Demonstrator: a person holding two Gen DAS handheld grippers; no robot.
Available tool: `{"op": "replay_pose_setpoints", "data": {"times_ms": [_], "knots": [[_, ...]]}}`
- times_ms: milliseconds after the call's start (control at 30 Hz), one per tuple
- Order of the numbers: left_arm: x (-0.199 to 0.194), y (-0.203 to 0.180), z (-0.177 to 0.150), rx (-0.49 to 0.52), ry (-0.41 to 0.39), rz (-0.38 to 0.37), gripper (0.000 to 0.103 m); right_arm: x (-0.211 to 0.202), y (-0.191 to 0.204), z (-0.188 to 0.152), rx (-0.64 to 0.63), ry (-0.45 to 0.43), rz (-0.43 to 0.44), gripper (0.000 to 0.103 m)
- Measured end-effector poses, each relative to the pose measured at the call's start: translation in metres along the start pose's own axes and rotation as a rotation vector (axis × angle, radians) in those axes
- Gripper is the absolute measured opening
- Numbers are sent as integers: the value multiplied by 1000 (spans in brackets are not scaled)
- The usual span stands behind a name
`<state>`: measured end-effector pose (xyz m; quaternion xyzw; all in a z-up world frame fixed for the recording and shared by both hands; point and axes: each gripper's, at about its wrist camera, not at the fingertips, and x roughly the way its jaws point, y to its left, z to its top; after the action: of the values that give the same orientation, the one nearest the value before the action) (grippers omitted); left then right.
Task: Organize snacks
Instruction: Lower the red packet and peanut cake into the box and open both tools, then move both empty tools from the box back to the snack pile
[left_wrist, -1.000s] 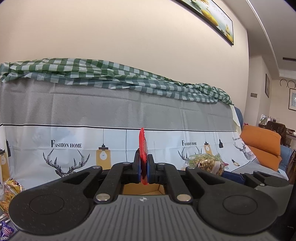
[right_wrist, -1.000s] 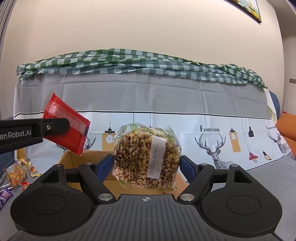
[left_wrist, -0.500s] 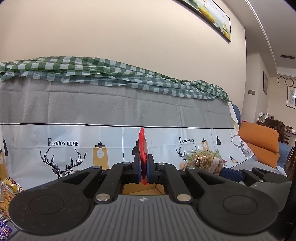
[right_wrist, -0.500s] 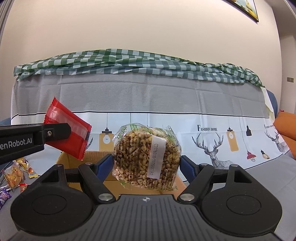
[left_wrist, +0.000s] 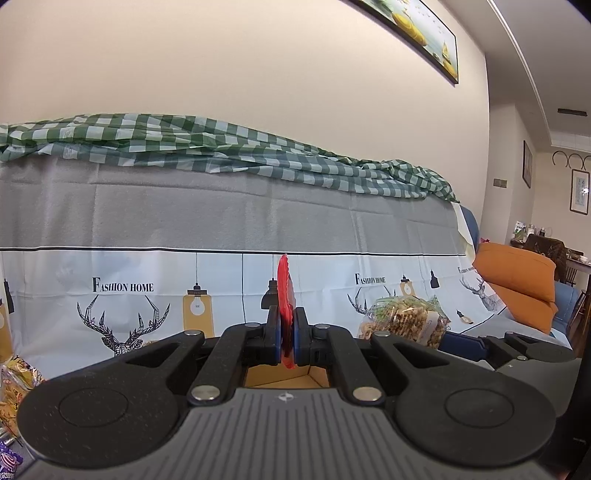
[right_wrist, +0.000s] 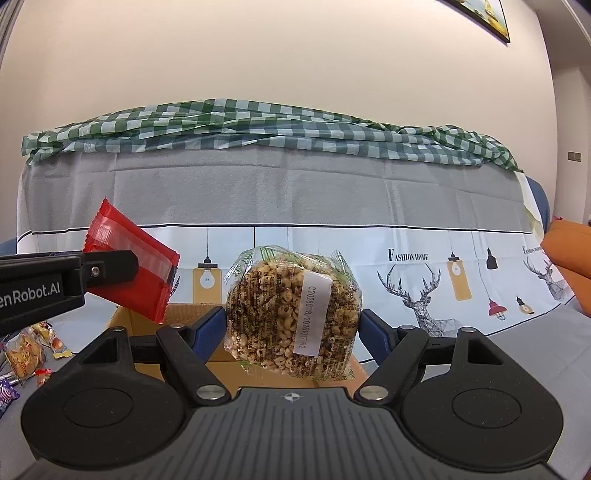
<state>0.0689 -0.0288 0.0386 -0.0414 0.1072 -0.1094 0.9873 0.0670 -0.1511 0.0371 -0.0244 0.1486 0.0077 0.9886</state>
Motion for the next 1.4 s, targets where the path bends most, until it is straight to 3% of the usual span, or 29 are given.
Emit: {"op": "replay_pose_setpoints", "data": {"times_ms": [167, 233, 300, 767, 1067, 1400], "knots": [[-1, 2, 0, -8, -4, 17, 7, 2, -1, 0, 1, 13, 5, 80], [0, 6, 0, -30, 2, 14, 21, 4, -1, -2, 1, 33, 1, 80], [-2, 10, 1, -50, 1, 21, 28, 5, -1, -3, 2, 42, -13, 86], [-8, 26, 4, -62, 21, 51, 29, 5, 10, 4, 22, 35, 7, 90], [-19, 76, 5, -173, 76, 156, 29, 4, 36, 10, 27, 31, 50, 90], [-38, 116, 2, -204, 130, 242, 34, 4, 80, 11, 30, 40, 96, 90]]}}
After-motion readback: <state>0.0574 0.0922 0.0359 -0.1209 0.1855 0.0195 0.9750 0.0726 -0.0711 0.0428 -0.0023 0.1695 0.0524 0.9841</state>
